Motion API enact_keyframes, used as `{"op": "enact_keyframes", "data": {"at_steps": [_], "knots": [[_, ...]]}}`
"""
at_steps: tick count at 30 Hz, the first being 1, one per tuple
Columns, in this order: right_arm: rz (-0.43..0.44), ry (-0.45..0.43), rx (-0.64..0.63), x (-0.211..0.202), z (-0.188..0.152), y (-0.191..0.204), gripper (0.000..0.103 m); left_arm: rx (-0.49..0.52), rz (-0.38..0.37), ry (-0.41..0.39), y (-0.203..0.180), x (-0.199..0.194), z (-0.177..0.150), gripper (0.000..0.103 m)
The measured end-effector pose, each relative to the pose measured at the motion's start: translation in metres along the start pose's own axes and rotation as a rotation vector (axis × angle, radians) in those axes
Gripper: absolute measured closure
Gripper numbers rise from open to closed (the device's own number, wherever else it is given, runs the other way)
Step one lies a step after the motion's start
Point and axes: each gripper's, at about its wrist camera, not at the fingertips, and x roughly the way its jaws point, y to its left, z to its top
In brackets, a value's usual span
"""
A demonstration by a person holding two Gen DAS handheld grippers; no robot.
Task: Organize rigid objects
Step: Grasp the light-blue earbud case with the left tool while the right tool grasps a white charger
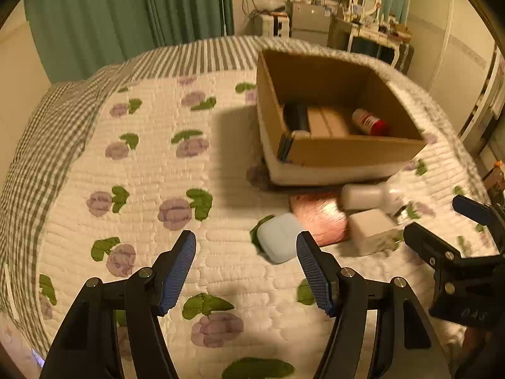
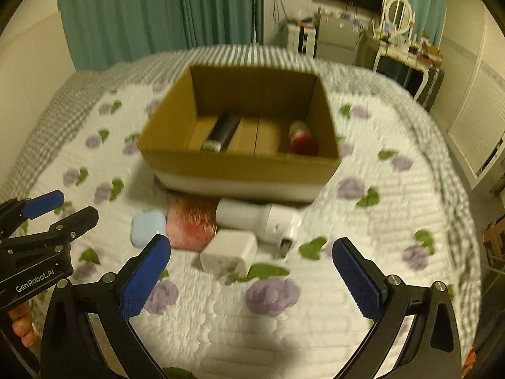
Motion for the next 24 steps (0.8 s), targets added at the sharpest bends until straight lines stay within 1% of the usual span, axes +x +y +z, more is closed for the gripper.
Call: {"op": "enact_keyframes", "data": {"at_steps": [4,6,7,9,10,11,12,15,17,20,21,23,24], "knots": [[0.024,0.049,-0.025,0.022,-0.007,0.008,0.002,-0.024,-0.012,0.034,0.007,0.018,-0.007,0.034],[0.032,0.075,-0.035,0.033,-0.007,0.014,0.010,-0.027,-0.016,0.053,0.009,0.026,-0.010,0.034],[0.035,0.092,-0.041,0.040,-0.007,0.017,0.012,-0.025,-0.016,0.058,0.009,0.028,-0.010,0.034],[0.047,0.122,-0.052,0.052,-0.007,0.021,0.023,-0.027,-0.031,0.071,0.009,0.031,-0.012,0.034],[0.048,0.143,-0.058,0.060,-0.007,0.024,0.025,-0.027,-0.036,0.074,0.009,0.033,-0.012,0.034],[0.046,0.159,-0.061,0.065,-0.007,0.025,0.031,-0.021,-0.041,0.079,0.007,0.034,-0.012,0.034],[0.048,0.176,-0.061,0.071,-0.007,0.026,0.038,-0.015,-0.043,0.082,0.006,0.036,-0.013,0.034],[0.030,0.194,-0.041,0.080,-0.007,0.021,0.048,0.008,-0.052,0.098,-0.002,0.041,-0.013,0.034],[0.044,0.185,-0.006,0.078,-0.007,0.013,0.049,0.019,-0.062,0.107,-0.007,0.043,-0.013,0.034],[-0.007,0.171,-0.007,0.074,-0.007,0.005,0.050,0.035,-0.069,0.119,-0.014,0.048,-0.013,0.034],[-0.005,0.173,0.007,0.074,-0.006,0.000,0.050,0.042,-0.070,0.128,-0.017,0.051,-0.013,0.034],[0.027,0.173,0.043,0.077,-0.005,-0.008,0.050,0.052,-0.066,0.147,-0.021,0.057,-0.012,0.034],[0.030,0.171,0.042,0.079,-0.005,-0.009,0.050,0.052,-0.064,0.158,-0.022,0.060,-0.011,0.034]]}}
